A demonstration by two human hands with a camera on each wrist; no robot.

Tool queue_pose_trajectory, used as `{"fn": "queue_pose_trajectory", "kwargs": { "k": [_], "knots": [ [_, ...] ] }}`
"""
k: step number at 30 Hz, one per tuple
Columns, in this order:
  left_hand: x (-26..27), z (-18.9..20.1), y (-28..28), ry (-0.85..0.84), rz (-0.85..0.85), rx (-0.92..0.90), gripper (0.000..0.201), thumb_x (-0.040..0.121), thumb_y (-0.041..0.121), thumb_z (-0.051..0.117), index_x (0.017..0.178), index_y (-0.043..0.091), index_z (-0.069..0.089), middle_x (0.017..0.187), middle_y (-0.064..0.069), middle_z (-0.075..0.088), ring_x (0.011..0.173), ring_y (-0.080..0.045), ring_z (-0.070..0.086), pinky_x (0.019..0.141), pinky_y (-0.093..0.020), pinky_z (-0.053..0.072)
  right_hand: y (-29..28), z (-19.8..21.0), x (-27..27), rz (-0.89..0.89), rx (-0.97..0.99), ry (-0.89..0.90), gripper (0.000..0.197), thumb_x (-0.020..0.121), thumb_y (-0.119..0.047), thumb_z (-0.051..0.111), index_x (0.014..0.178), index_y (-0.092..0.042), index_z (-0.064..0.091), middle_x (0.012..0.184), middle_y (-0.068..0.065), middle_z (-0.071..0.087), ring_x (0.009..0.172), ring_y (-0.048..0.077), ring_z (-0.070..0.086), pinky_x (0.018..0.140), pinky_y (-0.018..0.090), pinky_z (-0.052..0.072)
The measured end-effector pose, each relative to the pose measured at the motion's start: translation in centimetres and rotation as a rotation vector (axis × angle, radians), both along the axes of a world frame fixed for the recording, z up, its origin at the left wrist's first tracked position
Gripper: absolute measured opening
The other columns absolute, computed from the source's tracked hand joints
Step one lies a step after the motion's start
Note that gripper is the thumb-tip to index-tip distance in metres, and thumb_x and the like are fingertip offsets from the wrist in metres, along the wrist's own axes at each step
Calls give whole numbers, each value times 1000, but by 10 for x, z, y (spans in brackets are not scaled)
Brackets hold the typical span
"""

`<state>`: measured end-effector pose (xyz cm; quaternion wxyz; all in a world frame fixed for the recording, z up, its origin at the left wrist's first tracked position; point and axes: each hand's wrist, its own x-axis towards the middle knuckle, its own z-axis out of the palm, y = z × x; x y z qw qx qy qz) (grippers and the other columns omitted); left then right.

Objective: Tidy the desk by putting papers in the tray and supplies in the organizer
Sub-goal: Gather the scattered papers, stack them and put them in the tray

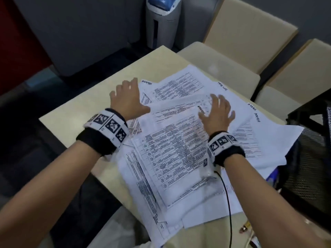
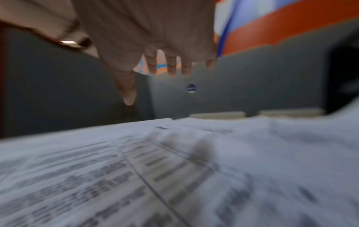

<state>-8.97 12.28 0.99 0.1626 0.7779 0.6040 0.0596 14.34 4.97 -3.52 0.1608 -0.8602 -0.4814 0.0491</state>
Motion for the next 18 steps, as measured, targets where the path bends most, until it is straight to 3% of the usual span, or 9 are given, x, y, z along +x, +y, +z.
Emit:
{"fn": "queue_pose_trajectory", "kwargs": {
  "k": [2,4,7,9,11,13,15,16,18],
  "knots": [
    [26,2,2,-61,-145,74,98,73,40,71,148,12,15,149,-13,25,135,-31,27,111,-45,24,-16,-7,25,-358,44,262,63,86,-27,60,140,-13,32,151,11,24,141,30,20,112,50,18],
    [55,-11,9,-46,-252,15,105,72,50,71,149,11,12,153,-12,20,139,-30,23,114,-45,21,-33,-14,43,-605,0,429,59,87,-24,56,136,-2,33,146,20,31,136,36,29,109,44,27],
    [76,-42,15,89,-258,-229,120,63,69,67,148,6,11,151,-16,24,138,-33,28,112,-49,29,-44,-23,55,-683,-38,504,55,89,-19,52,133,8,33,142,27,37,132,39,36,107,39,30],
    [79,-61,6,183,-294,-266,120,57,75,65,144,5,20,144,-17,29,133,-34,31,107,-51,32,-41,-26,54,-672,-9,534,54,88,-18,54,130,10,37,139,25,42,128,37,43,99,39,37],
    [83,-73,-8,216,-311,-231,110,58,70,69,137,5,28,136,-15,36,128,-33,36,105,-51,32,-33,-27,53,-661,32,566,54,85,-18,57,128,10,41,137,23,46,123,35,49,90,37,42],
    [89,-80,-20,177,-285,-307,94,70,55,72,136,3,31,130,-14,48,121,-32,48,104,-48,34,-26,-26,49,-653,20,599,53,87,-16,57,130,10,39,137,24,46,125,34,47,96,37,41],
    [88,-81,-24,91,-289,-379,62,82,38,66,128,1,46,111,-12,61,100,-29,60,83,-35,47,-25,-27,50,-626,-17,609,44,93,-15,47,131,7,42,136,23,47,126,33,47,100,36,39],
    [85,-79,-22,36,-294,-412,49,85,31,64,121,0,52,101,-10,60,91,-27,60,71,-29,47,-26,-27,52,-609,-36,604,42,95,-14,42,131,6,44,137,23,48,126,33,47,100,35,39],
    [69,-70,-12,-65,-272,-454,36,87,28,63,109,1,58,96,-10,60,86,-27,60,64,-24,44,-31,-23,59,-595,-54,600,40,98,-13,35,132,5,46,137,22,48,126,33,47,99,33,40]
  ]
}}
